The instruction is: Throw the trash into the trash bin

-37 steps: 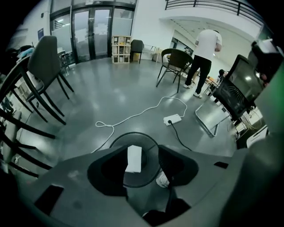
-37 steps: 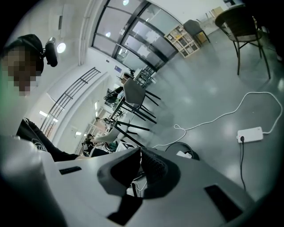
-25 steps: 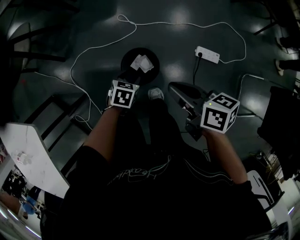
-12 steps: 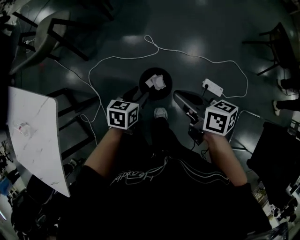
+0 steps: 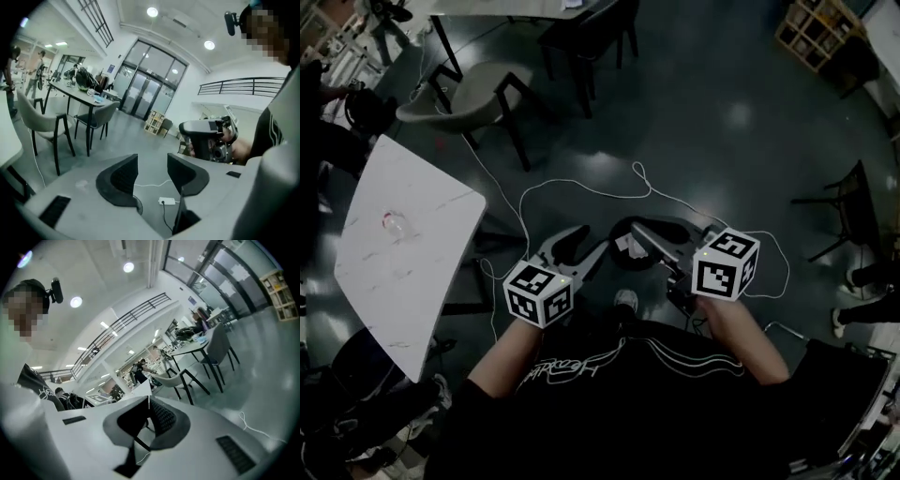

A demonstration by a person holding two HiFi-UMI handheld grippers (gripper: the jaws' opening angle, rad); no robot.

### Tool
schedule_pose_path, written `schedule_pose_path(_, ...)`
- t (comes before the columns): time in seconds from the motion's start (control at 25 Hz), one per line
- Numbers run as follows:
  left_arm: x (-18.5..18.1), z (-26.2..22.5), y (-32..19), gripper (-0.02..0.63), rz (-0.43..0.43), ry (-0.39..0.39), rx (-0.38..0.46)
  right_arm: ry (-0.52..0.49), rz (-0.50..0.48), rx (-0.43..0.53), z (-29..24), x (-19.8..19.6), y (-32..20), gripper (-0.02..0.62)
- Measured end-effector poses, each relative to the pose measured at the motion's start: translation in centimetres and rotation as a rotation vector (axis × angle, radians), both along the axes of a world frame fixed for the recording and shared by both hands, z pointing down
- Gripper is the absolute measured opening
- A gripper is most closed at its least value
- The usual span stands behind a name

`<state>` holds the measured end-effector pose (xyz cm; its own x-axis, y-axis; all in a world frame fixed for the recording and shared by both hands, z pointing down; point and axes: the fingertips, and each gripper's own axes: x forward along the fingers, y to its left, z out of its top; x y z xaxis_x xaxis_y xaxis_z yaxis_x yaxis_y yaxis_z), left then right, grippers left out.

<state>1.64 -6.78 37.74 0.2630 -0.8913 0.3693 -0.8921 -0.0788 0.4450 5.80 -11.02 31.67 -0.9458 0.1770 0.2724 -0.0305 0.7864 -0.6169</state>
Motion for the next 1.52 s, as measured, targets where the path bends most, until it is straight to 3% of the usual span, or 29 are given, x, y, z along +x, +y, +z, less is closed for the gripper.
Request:
schedule_pose_path(0.24,-6.7,-10.5,7.2,0.180,-0.223,-0.070,0.163,-0.079,-0.172,0.134,-6.2,-5.9,4.2,0.034)
schedule_pose_path(0.48,-14.7,-14.5,15.8,0.132,-0.425,-0.145,0.193,-0.130,-0.301,0.171,-9.1,-12.8,9.1,0.033)
schedule_pose_path(0.72,-21.3,-15.5,22.7,0.054,-0.576,-0.208,0.189,-0.144,-0.402,0.154,-9.0,-20.0,14.4,0.034)
schedule_pose_path(0.88,-25.0,-15.0,26.1,0.006,-0.602,-0.254,0.156,-0.146,-0.469,0.153,-8.3,-25.7,18.1,0.034)
schedule_pose_path(1.08,-30.1,-13.6,30.1,0.006,-0.637,-0.286,0.128,-0.129,-0.558,0.176,-5.9,-32.7,23.2,0.034)
schedule_pose_path(1.52,-40.3,-10.6,40.4,0.006,-0.826,-0.182,0.098,0.001,-0.730,0.197,1.7,-44.0,33.5,0.034)
